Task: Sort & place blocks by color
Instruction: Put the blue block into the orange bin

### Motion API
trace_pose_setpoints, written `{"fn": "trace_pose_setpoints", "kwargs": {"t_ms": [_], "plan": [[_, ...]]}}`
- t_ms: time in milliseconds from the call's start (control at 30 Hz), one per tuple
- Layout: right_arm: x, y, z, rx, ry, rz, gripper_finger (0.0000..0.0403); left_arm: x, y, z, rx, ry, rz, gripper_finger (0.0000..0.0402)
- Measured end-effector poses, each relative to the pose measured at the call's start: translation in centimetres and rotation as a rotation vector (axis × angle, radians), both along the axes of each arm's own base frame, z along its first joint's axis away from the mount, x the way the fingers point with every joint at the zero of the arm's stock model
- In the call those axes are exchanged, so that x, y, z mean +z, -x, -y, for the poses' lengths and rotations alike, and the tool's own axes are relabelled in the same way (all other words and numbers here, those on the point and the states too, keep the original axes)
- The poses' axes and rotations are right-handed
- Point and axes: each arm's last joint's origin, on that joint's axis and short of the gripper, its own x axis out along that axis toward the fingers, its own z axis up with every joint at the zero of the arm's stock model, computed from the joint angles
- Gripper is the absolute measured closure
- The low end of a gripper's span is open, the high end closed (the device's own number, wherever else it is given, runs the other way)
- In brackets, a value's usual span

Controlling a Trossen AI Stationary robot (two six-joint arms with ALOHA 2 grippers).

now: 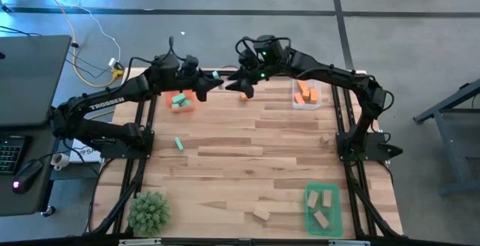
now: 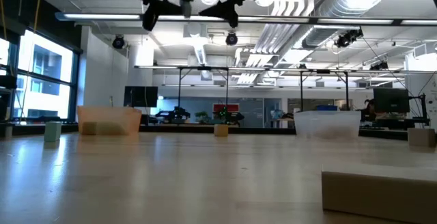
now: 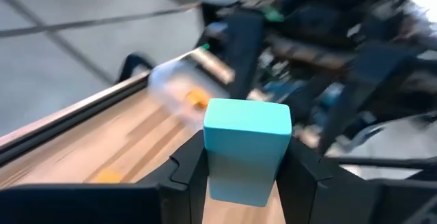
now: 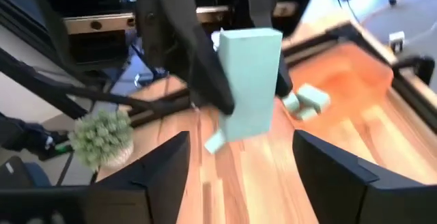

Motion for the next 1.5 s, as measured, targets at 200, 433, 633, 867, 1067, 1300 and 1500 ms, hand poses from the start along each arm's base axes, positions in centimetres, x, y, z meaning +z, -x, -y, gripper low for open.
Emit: {"fn": "trace_pose_setpoints", "kwargs": {"t_ms": [200, 433, 633, 867, 1067, 1300, 1500], "plan": [[-1.3, 0.8, 0.1, -0.027, -0.018, -0.146, 0.015, -1.9, 0.8, 0.0, 0.137, 0.036, -0.225, 0.0295], [-2.2, 1.4, 0.5, -0.227, 0.069, -0.297, 0.0149, -3.8, 2.4, 0.1, 0.374, 0.087, -0.481, 0.0295], [-2.4, 1.7, 0.8, -0.318, 0.121, -0.346, 0.0148, -4.7, 3.6, 0.4, 0.569, 0.154, -0.597, 0.0295], [-3.0, 2.4, 0.7, -0.312, 0.112, -0.44, 0.0148, -6.8, 4.1, 0.4, 0.683, 0.229, -0.793, 0.0295], [-4.2, 3.7, -0.2, -0.247, 0.047, -0.63, 0.0148, -8.9, 3.4, -0.6, 0.704, 0.255, -0.928, 0.0295], [-5.0, 4.9, -2.2, -0.182, 0.009, -0.829, 0.0148, -11.4, 3.2, -2.0, 0.719, 0.318, -1.087, 0.0295], [-5.3, 5.3, -4.4, -0.101, 0.002, -0.934, 0.0148, -12.1, 3.4, -2.8, 0.743, 0.345, -1.113, 0.0291]]}}
